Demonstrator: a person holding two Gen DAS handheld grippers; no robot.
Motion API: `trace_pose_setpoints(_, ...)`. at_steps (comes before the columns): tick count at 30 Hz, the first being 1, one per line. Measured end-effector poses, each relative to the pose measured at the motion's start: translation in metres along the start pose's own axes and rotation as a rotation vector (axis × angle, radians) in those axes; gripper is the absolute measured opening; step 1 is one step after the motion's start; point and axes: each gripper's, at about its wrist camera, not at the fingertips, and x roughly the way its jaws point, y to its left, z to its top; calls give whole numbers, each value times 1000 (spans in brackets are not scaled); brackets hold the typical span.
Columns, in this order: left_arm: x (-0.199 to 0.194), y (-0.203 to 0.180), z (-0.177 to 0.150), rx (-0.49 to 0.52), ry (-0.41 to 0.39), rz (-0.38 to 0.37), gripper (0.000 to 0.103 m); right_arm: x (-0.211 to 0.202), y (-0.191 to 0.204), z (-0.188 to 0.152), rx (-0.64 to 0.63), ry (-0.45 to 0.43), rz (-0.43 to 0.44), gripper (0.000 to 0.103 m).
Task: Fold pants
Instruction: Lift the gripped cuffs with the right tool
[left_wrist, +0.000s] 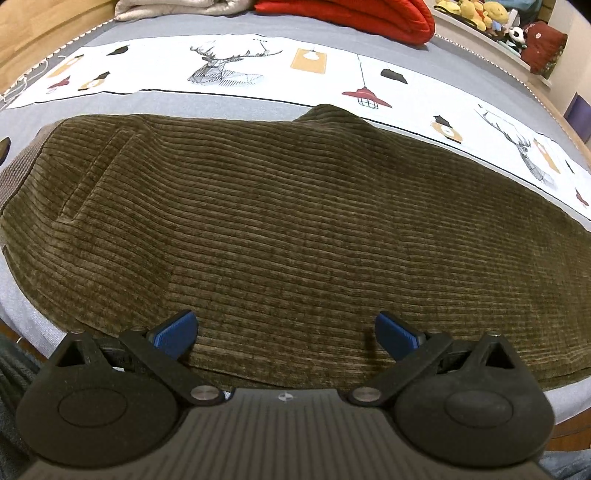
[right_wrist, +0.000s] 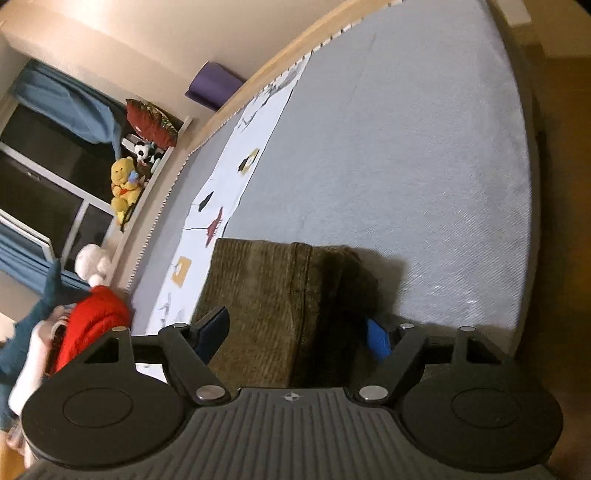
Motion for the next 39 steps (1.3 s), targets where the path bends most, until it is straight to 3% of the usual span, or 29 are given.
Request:
trace_pose_setpoints(1, 0, 1, 0, 4, -1, 2, 103, 3, 2, 0, 6, 5, -2, 75)
trace_pose_setpoints(2, 0, 1, 1, 6, -2, 5, 103, 2, 2, 0, 7, -3, -28, 61)
trace_pose_setpoints(3, 1, 2, 1, 6, -3, 9, 103, 3, 4, -1, 4, -16, -70, 37)
trace_pose_setpoints(4, 1, 4, 1, 5, -4, 13, 103, 4, 3, -2, -1, -25, -124, 25)
trace_pose_setpoints(5, 1, 5, 1, 2, -5, 16, 103, 5, 1, -3, 13, -28, -122, 22)
trace_pose_setpoints(17, 2, 17, 4, -12, -7, 3, 103, 10, -2, 2, 82, 23, -86, 26)
trace_pose_setpoints(19, 3, 19, 5, -13, -9, 3, 103, 10, -3, 2, 104, 19, -81, 29)
trace_pose_setpoints(21, 4, 21, 6, -18, -8, -1, 103, 11, 1, 1, 93, 14, -65, 44)
trace_pose_setpoints(26, 4, 26, 9, -36, -18, -11, 103, 17, 19, -3, -19, 9, -93, 57)
trace_pose_setpoints(27, 4, 26, 10, -39, -19, -14, 103, 18, 23, -4, -43, 6, -106, 54)
trace_pose_setpoints(28, 4, 26, 10, -40, -19, -19, 103, 19, 29, -6, -75, -7, -141, 44)
trace_pose_setpoints(29, 4, 26, 11, -40, -17, -25, 103, 20, 35, -8, -108, -20, -174, 17)
trace_pose_setpoints(33, 3, 30, 16, -36, -11, -55, 103, 17, 51, -15, -168, -69, -216, 17)
trace_pose_setpoints(39, 1, 44, 25, -2, -36, -46, 103, 24, 64, -19, -218, -69, -343, 17)
